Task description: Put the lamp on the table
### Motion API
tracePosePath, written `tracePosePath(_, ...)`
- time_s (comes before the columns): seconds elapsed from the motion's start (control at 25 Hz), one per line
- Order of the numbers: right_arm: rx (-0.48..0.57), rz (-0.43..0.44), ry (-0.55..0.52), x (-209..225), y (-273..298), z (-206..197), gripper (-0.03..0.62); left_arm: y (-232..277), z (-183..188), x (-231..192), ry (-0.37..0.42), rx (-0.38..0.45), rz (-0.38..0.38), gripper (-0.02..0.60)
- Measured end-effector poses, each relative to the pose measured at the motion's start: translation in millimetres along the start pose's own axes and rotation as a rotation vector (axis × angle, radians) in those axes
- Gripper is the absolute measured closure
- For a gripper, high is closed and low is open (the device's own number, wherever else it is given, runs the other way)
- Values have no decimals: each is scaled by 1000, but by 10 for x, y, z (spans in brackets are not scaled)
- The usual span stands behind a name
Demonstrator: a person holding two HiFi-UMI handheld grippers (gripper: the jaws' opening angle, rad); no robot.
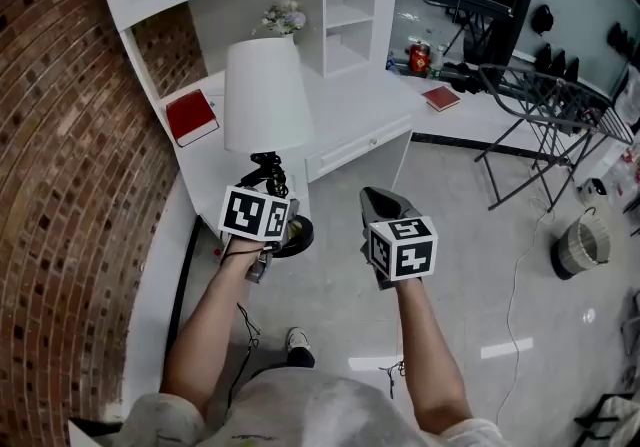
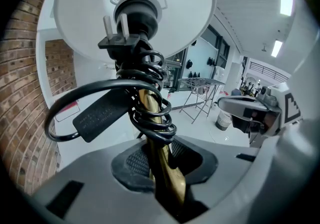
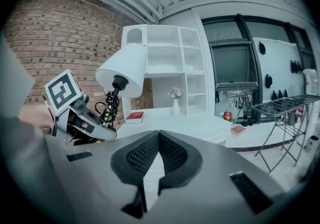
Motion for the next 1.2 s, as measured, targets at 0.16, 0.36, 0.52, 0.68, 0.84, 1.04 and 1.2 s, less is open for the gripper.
tracePosePath(0.16, -10, -11, 2, 94, 337, 106, 589, 175, 257, -227, 6, -4, -11, 477)
tracePosePath(0.36, -30, -24, 7, 161, 673, 220, 589, 340, 527, -495, 19, -12, -20, 477)
tracePosePath(0.52, -34, -39, 12, 168, 911, 317, 589, 439, 691, -693, 25, -16, -37, 477)
tracePosePath(0.68, -40, -54, 21, 138, 1115, 384, 589, 512, 776, -892, 29, -25, -55, 478)
tracePosePath(0.84, -47, -68, 15, 95, 1257, 434, 589, 566, 844, -1063, 32, -26, -64, 478)
tracePosePath(1.04, -66, -90, 12, 32, 1367, 467, 589, 623, 902, -1194, 40, -28, -92, 477)
tracePosePath(1.2, -72, -106, 9, -21, 1428, 496, 589, 654, 914, -1270, 50, -32, -109, 479)
Point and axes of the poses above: the fingertips, and each gripper's own axes: y forward along the fingers, x to its right, z out of its top, the point moved 6 cm from there along -y, backward along the fingers, and after that the axes turned 7 degrees about -y, right-handed, at the moved point
